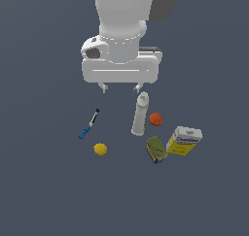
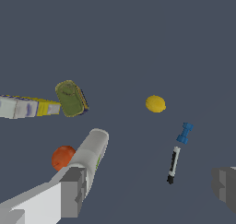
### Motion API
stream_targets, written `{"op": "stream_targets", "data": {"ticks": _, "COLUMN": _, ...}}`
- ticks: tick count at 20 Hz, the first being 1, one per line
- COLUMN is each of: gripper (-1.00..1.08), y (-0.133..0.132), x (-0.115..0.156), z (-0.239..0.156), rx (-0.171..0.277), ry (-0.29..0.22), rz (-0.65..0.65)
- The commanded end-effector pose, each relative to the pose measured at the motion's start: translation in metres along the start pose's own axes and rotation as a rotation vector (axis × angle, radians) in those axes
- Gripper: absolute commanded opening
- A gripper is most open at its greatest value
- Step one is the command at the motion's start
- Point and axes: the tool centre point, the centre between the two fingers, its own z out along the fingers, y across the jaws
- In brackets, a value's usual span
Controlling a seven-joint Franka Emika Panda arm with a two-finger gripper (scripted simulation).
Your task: Pick up a designated object from a clutter of objects.
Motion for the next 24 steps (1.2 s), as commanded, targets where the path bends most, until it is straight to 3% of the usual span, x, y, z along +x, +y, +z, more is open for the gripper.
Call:
{"op": "stream_targets", "data": {"ticks": 1, "gripper": 1.0, "y": 0.0, "x": 0.0, "z": 0.0, "rx": 0.0, "ry": 0.0, "rz": 0.0}}
{"op": "stream_targets", "data": {"ticks": 15, "gripper": 1.0, "y": -0.011, "x": -0.003, "z": 0.009, "rx": 0.02, "ry": -0.031, "rz": 0.013}}
{"op": "stream_targets", "data": {"ticks": 24, "gripper": 1.0, "y": -0.03, "x": 0.008, "z": 0.019, "rx": 0.009, "ry": -0.033, "rz": -0.114}}
